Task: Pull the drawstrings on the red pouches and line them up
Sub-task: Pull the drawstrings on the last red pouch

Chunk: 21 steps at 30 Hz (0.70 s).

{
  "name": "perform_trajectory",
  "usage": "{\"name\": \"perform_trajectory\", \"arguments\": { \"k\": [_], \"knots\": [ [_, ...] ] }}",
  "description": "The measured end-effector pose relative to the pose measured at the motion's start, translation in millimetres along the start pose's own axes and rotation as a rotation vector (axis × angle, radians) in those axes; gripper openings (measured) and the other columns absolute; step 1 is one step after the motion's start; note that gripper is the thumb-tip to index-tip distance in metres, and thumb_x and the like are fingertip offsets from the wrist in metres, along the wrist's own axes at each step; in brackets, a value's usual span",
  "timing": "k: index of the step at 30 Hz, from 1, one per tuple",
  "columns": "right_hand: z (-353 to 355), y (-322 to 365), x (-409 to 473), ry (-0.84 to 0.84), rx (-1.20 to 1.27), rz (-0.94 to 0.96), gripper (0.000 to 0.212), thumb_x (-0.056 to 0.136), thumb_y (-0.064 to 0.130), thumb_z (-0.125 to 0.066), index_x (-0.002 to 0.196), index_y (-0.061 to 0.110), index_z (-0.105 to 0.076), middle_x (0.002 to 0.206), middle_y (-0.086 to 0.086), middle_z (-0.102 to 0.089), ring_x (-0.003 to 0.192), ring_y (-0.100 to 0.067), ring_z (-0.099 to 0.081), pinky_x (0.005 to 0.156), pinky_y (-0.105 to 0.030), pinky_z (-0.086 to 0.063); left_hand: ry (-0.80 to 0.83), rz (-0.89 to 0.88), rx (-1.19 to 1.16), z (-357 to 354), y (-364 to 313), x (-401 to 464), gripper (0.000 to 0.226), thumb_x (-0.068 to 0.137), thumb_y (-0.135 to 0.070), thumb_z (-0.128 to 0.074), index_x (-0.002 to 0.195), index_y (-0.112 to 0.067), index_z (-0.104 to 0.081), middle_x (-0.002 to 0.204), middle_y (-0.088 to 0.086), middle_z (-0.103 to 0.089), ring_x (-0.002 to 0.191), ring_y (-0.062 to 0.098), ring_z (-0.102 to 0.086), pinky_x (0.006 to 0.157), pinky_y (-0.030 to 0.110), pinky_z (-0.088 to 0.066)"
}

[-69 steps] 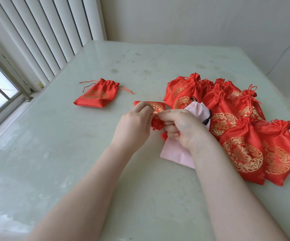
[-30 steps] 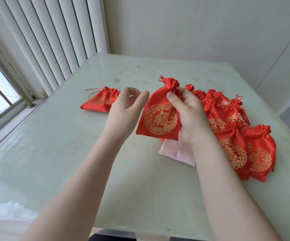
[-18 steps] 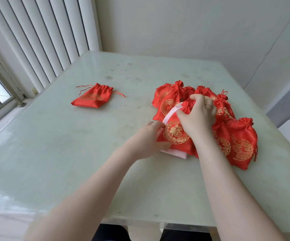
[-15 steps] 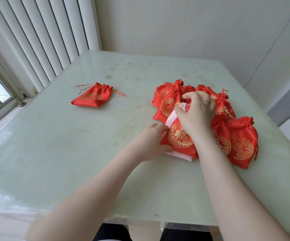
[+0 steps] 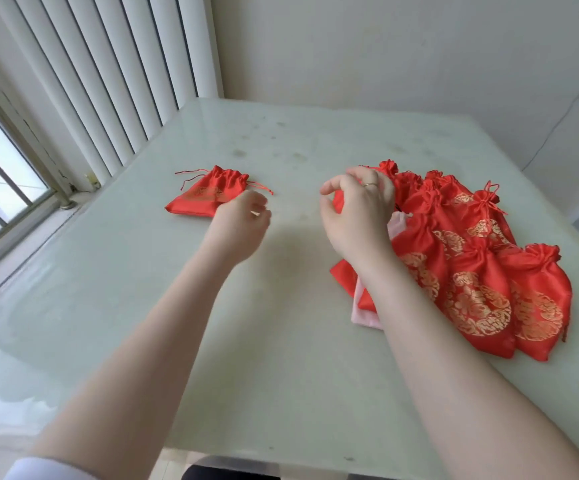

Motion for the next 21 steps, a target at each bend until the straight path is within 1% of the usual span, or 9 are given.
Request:
{"name": "perform_trajectory", "arguments": {
  "k": [2, 5, 11, 13, 15, 16, 18, 19, 21],
  "knots": [
    [-15, 9, 9, 0.076, 0.005, 0.009, 0.014, 0.085, 0.020, -0.059, 0.096, 0.016, -0.067, 0.125, -0.009, -0.051, 0.127, -0.031, -0.034, 0.105, -0.030, -0.019, -0.035, 0.031, 0.215, 8, 17, 19, 0.034, 0.090, -0.014, -0.050, 0.124, -0.008, -0.051, 0.128, 0.011, -0.053, 0.120, 0.029, -0.045, 0.095, 0.033, -0.036],
    [-35, 20, 18, 0.159, 0.002, 0.031, 0.014, 0.085, 0.022, -0.059, 0.096, 0.017, -0.067, 0.124, -0.007, -0.052, 0.126, -0.030, -0.036, 0.102, -0.029, -0.022, -0.021, 0.083, 0.507, 13, 35, 40, 0.039, 0.089, -0.014, -0.048, 0.128, -0.010, -0.046, 0.136, 0.014, -0.042, 0.128, 0.033, -0.032, 0.101, 0.042, -0.028],
    [-66, 27, 26, 0.386, 0.050, 0.007, 0.016, 0.088, 0.021, -0.055, 0.100, 0.017, -0.065, 0.125, -0.006, -0.052, 0.125, -0.028, -0.037, 0.097, -0.030, -0.031, 0.069, 0.178, 0.710, 13, 46, 65, 0.021, 0.087, -0.011, -0.048, 0.105, -0.006, -0.057, 0.112, 0.017, -0.057, 0.111, 0.035, -0.048, 0.093, 0.038, -0.032],
    [-68, 27, 24, 0.440, 0.093, -0.011, 0.016, 0.089, 0.021, -0.054, 0.101, 0.016, -0.065, 0.122, -0.007, -0.055, 0.121, -0.026, -0.043, 0.088, -0.023, -0.033, 0.064, 0.140, 0.721, 8, 41, 63, 0.022, 0.084, -0.006, -0.045, 0.101, -0.008, -0.059, 0.107, 0.014, -0.060, 0.105, 0.033, -0.052, 0.093, 0.038, -0.031],
    [-70, 25, 20, 0.504, 0.085, -0.068, 0.020, 0.091, 0.024, -0.052, 0.098, 0.013, -0.067, 0.109, -0.008, -0.063, 0.106, -0.023, -0.053, 0.064, -0.012, -0.031, 0.055, 0.081, 0.689, 3, 37, 57, 0.022, 0.086, -0.008, -0.043, 0.101, -0.012, -0.059, 0.105, 0.011, -0.059, 0.102, 0.032, -0.053, 0.092, 0.038, -0.030],
    [-71, 23, 18, 0.531, 0.084, -0.103, 0.022, 0.092, 0.025, -0.051, 0.090, 0.010, -0.068, 0.092, -0.010, -0.066, 0.090, -0.024, -0.057, 0.052, -0.011, -0.030, 0.061, 0.039, 0.659, 1, 32, 52, 0.022, 0.087, -0.011, -0.043, 0.100, -0.014, -0.060, 0.105, 0.010, -0.059, 0.101, 0.032, -0.054, 0.090, 0.038, -0.031],
    [-72, 20, 15, 0.535, 0.160, -0.205, 0.035, 0.092, 0.028, -0.050, 0.064, 0.008, -0.057, 0.059, -0.010, -0.050, 0.060, -0.024, -0.047, 0.042, -0.017, -0.029, 0.122, -0.064, 0.572, -7, 19, 41, 0.019, 0.089, -0.017, -0.045, 0.100, -0.014, -0.061, 0.104, 0.009, -0.059, 0.099, 0.031, -0.055, 0.083, 0.036, -0.036],
    [-74, 18, 15, 0.514, 0.239, -0.280, 0.039, 0.092, 0.031, -0.049, 0.060, 0.010, -0.053, 0.056, -0.010, -0.046, 0.057, -0.024, -0.045, 0.044, -0.017, -0.029, 0.154, -0.128, 0.507, -11, 11, 35, 0.019, 0.088, -0.018, -0.047, 0.101, -0.014, -0.060, 0.105, 0.009, -0.058, 0.099, 0.031, -0.055, 0.079, 0.035, -0.040],
    [-77, 12, 17, 0.447, 0.468, -0.455, 0.032, 0.092, 0.032, -0.048, 0.073, 0.011, -0.061, 0.069, -0.011, -0.059, 0.070, -0.027, -0.059, 0.062, -0.029, -0.049, 0.190, -0.251, 0.331, -21, -3, 23, 0.024, 0.085, -0.019, -0.050, 0.106, -0.013, -0.060, 0.105, 0.009, -0.057, 0.098, 0.032, -0.055, 0.075, 0.038, -0.047]
  ]
}}
Point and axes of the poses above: each hand's wrist, its own x-axis towards the middle knuckle, its own z-axis out of the back of the hand, y = z × x, the point moved 3 cm from there along x, towards the middle knuckle
